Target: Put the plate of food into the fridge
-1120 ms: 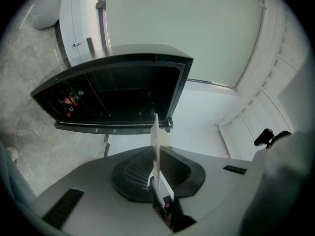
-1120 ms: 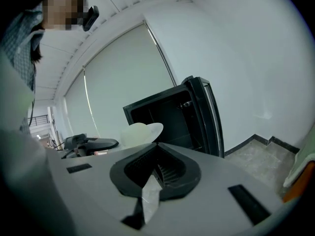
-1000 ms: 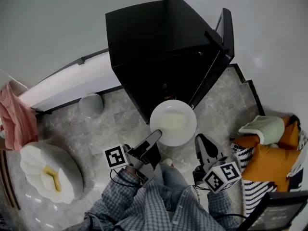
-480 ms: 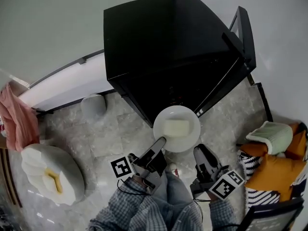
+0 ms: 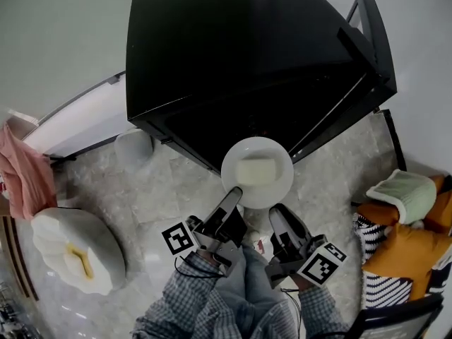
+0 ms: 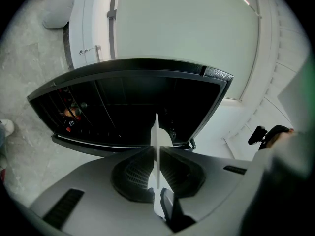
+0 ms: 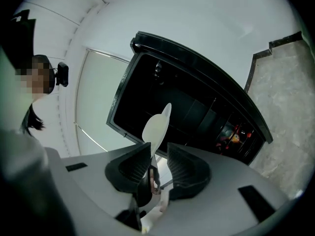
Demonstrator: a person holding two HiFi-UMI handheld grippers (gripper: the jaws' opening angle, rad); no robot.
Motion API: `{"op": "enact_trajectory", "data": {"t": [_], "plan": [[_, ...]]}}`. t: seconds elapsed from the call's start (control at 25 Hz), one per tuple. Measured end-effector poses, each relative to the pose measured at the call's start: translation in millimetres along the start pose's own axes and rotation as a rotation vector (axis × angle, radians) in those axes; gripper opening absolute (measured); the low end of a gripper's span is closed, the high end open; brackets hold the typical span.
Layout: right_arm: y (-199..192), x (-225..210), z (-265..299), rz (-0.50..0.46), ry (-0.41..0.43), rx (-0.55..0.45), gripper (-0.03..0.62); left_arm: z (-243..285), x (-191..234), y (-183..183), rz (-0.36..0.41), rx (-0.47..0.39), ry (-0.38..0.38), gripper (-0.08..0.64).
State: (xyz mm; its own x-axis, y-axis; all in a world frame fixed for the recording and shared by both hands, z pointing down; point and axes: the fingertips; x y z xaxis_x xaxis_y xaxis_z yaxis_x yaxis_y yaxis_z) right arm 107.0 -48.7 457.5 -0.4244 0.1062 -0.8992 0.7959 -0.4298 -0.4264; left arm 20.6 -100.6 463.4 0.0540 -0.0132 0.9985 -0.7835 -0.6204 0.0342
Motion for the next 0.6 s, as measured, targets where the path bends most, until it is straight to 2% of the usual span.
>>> {"op": "enact_trajectory", "data": {"t": [0.2, 0.6], "plan": [[1, -7, 15, 0.039, 0.007, -0.015, 0.085, 11, 11, 2, 0.000, -0.039, 0.003, 0.031], [0, -37, 39, 0.101, -0.046, -0.028, 0.084, 30, 42, 8, 0.013, -0.100, 0.000, 0.031]]}}
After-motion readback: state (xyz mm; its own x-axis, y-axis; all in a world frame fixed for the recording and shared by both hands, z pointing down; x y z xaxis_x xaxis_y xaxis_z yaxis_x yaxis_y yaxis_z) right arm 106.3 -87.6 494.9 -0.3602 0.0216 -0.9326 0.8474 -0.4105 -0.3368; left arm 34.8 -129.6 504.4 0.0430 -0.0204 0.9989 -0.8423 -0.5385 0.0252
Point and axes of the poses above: the fingertips, and each gripper's own axes: z forward along the fingers, x to its left, y out of its top, and after that the axes turned 7 degrees about -x, right-handed
